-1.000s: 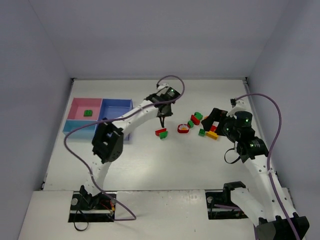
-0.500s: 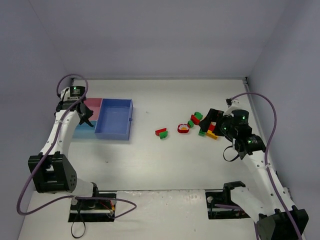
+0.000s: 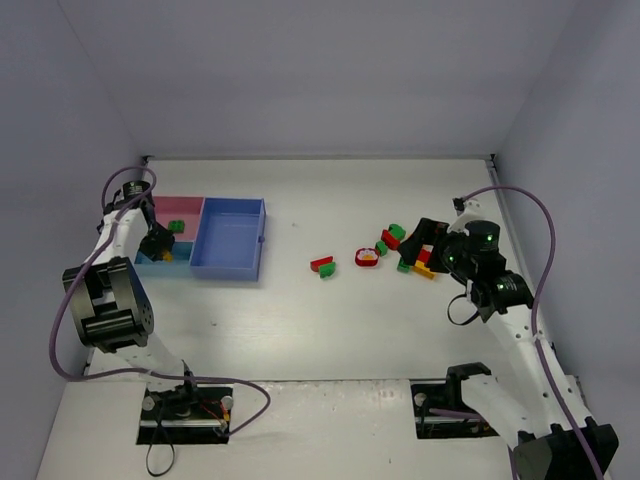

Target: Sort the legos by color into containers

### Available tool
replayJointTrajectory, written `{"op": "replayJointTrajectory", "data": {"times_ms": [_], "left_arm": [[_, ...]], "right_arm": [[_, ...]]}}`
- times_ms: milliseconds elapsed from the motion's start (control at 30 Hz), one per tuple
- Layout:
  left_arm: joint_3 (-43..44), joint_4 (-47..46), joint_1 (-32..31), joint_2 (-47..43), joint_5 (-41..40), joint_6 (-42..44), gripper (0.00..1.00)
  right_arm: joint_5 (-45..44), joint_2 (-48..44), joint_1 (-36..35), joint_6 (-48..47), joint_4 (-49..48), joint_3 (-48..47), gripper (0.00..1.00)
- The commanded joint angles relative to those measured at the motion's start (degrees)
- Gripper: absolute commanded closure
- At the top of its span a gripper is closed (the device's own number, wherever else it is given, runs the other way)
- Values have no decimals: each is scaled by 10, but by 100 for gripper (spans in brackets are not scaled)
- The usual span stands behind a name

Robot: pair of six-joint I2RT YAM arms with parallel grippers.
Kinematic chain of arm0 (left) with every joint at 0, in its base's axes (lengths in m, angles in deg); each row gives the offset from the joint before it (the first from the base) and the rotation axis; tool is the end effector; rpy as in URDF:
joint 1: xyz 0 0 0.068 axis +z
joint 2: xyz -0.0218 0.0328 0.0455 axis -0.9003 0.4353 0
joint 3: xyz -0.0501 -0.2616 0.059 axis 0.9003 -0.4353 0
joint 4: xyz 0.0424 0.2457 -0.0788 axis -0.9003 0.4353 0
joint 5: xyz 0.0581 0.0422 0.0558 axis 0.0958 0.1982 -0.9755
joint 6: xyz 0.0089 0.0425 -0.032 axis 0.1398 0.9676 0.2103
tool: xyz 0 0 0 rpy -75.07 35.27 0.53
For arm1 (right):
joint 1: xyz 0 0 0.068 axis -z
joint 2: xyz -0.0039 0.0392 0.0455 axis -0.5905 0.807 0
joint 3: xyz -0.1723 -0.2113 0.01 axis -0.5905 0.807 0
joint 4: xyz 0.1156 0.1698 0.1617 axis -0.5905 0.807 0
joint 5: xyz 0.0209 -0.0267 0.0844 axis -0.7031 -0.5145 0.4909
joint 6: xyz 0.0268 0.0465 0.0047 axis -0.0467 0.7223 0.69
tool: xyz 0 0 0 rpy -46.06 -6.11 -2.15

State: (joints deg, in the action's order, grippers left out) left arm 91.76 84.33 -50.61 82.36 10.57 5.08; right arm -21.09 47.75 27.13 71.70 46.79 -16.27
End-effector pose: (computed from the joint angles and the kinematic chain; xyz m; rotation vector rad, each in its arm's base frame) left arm 0.3340 0.0849 0.2410 -1.3248 2.2887 -0.0296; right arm 0.1985 0.0419 0.3195 -0.0108 1.9139 0.6228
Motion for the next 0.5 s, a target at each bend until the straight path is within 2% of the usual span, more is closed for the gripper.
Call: {"op": "replayJointTrajectory", "data": {"times_ms": [0, 33, 100, 133, 233, 400, 467], "left_arm": [[38, -11, 4, 2, 13, -27, 72], [39, -9, 5, 5, 13, -31, 66], [37, -11, 4, 3, 11, -41, 59], [36, -11, 5, 2, 11, -43, 50], [36, -4, 4, -17, 8, -46, 37], [32, 9, 2, -70, 15, -42, 34], [28, -1, -17, -110, 29, -23, 34]], "right_arm": [[-2, -15, -3, -9, -17, -13, 0], [-3, -16, -3, -9, -17, -12, 0], [-4, -18, -3, -11, -16, -12, 0], [-5, -17, -3, -12, -15, -12, 0], [-9, -18, -3, -16, -15, -11, 0], [-11, -15, -3, -17, -15, -17, 0], [-11, -13, -3, -18, -15, -19, 0]]}}
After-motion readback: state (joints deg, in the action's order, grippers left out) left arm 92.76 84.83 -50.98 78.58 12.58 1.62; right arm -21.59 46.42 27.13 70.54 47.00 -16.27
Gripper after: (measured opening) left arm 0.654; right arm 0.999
